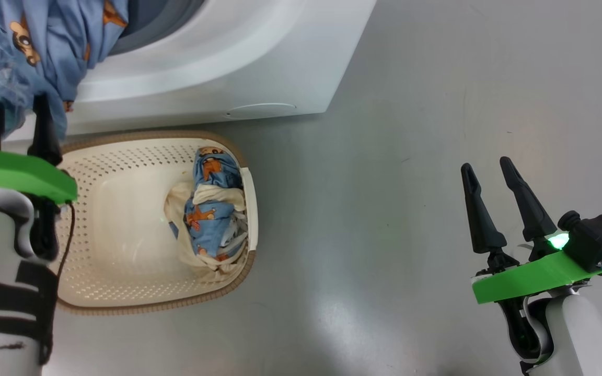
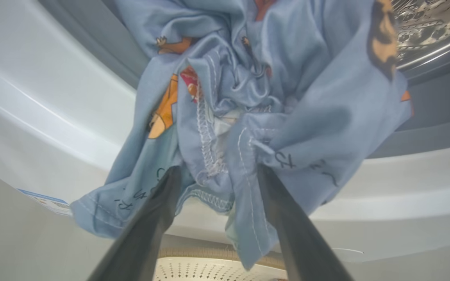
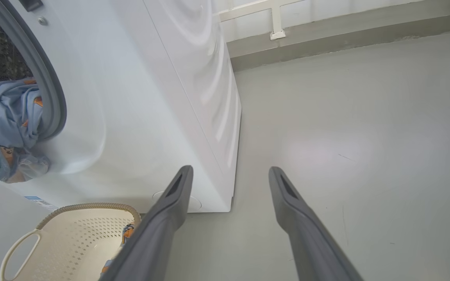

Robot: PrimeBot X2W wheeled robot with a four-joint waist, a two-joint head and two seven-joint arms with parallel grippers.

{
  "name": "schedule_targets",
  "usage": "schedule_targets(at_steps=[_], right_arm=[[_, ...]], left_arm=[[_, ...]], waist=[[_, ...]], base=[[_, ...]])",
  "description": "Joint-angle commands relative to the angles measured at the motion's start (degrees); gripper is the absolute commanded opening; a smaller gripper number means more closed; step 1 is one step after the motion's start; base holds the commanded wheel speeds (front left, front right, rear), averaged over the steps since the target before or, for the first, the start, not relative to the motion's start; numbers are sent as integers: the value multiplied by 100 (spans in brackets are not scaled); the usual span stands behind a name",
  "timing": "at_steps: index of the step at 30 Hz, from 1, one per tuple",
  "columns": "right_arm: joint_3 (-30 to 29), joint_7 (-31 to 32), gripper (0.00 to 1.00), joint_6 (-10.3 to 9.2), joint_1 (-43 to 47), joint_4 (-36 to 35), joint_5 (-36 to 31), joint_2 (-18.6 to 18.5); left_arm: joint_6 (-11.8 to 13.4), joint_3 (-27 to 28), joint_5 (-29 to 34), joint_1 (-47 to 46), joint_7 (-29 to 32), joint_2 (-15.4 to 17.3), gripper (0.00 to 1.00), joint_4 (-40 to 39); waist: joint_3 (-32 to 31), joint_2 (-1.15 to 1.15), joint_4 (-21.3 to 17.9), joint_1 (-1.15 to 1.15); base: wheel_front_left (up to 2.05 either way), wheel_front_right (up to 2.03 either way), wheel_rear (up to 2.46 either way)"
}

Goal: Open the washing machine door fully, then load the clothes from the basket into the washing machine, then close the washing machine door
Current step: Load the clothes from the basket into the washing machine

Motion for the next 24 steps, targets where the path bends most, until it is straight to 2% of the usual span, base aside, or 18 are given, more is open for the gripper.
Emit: schedule_targets(at_steps=[1,10,20,21,22,23,24], right_arm=[[158,-68,100,16,33,-151,-39,6],[174,-68,100,16,0,-194,-48,24],[171,-68,100,16,-38,-218,-68,47],[167,-68,100,16,-40,-221,-70,48],[167,-68,100,16,-41,-222,-71,49],[168,-68,100,16,-42,-224,-73,49],[167,-68,100,16,-43,-225,-75,48]], left_arm=[[-9,85,-81,-168,-30,342,100,43],[-9,-77,-287,-604,-30,604,100,511],[-9,-494,-545,-962,-30,842,100,892],[-9,-523,-581,-987,-30,863,57,903],[-9,-551,-614,-1006,-30,887,41,909],[-9,-569,-652,-1023,-30,908,29,908],[-9,-598,-685,-1035,-30,924,11,900]], waist=[[37,0,-32,0],[150,0,-128,0],[236,0,-185,0],[240,0,-186,0],[245,0,-189,0],[250,0,-191,0],[253,0,-191,0]], base=[[0,0,0],[0,0,0],[0,0,0],[0,0,0],[0,0,0],[0,0,0],[0,0,0]])
